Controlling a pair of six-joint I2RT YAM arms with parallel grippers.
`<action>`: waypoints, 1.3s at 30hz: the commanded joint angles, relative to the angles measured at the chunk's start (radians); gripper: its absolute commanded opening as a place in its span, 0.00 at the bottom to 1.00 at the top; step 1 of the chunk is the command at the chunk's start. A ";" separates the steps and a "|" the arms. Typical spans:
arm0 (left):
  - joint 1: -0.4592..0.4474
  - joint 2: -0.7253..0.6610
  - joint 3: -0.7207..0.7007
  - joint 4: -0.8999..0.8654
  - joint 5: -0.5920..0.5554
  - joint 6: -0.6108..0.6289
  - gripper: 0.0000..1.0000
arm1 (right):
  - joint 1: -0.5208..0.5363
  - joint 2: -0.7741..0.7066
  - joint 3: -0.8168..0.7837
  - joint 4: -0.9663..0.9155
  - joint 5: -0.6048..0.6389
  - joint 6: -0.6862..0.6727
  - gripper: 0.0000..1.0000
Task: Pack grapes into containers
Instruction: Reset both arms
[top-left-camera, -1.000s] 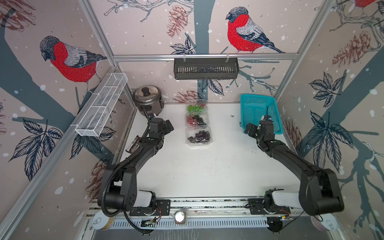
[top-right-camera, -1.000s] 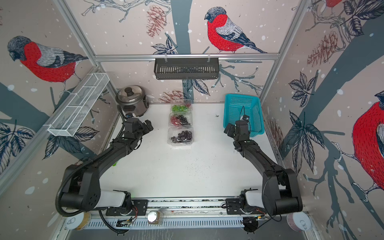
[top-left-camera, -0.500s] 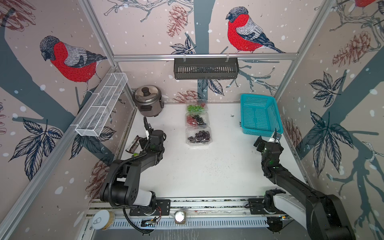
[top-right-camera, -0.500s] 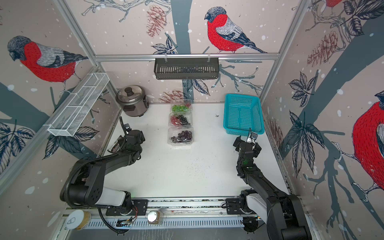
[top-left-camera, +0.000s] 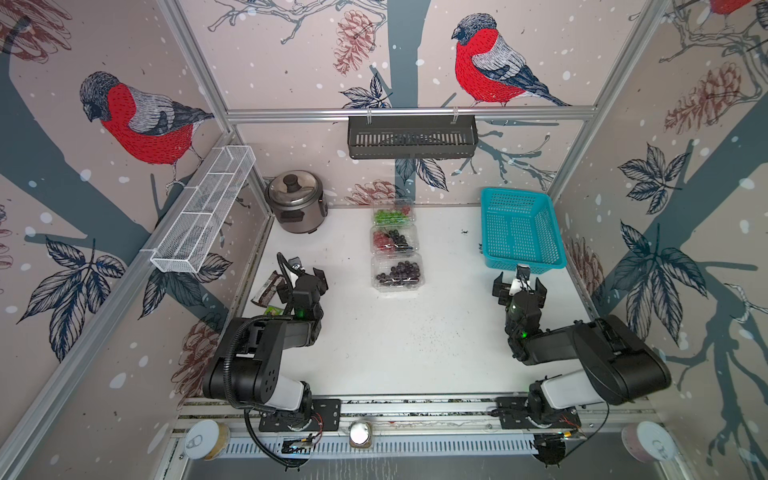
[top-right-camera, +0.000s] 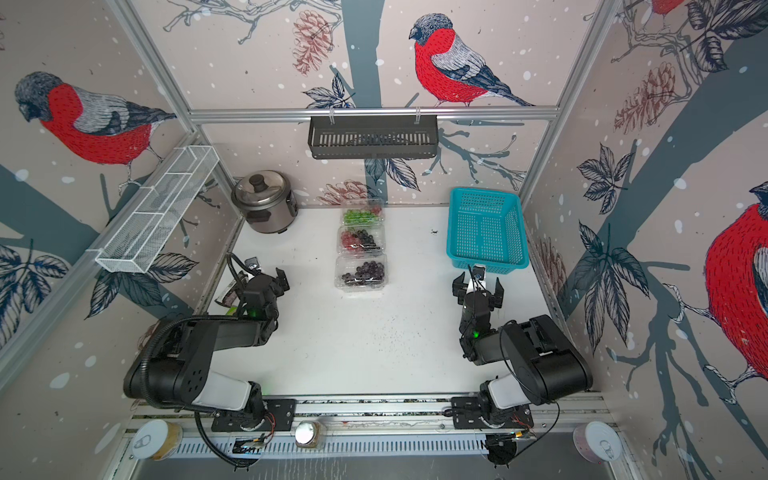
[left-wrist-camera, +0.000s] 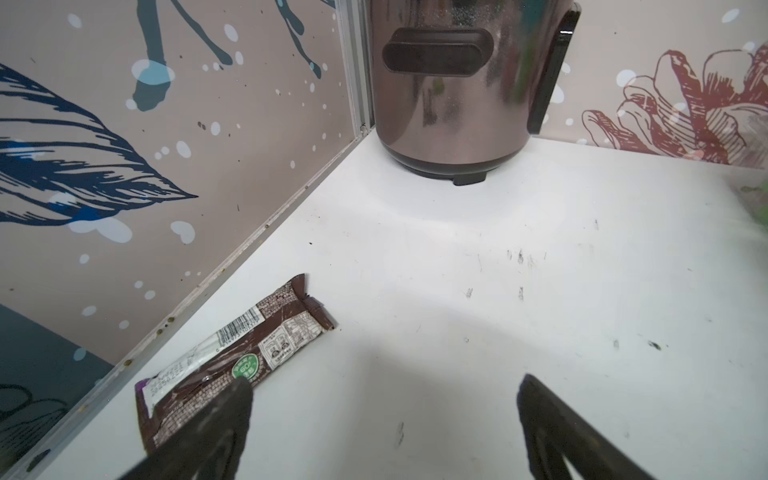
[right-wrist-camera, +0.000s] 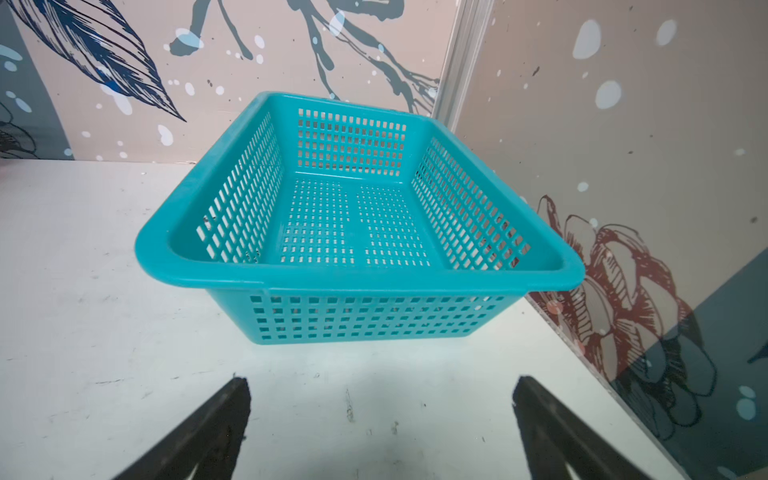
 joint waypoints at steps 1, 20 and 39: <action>0.000 -0.005 -0.002 0.123 0.030 0.031 0.97 | -0.020 -0.009 -0.022 0.198 0.041 -0.021 1.00; 0.015 0.037 -0.077 0.288 0.094 0.043 0.99 | -0.230 0.009 0.071 -0.051 -0.188 0.189 1.00; 0.009 0.035 -0.057 0.249 0.089 0.044 0.99 | -0.231 0.010 0.071 -0.049 -0.188 0.190 1.00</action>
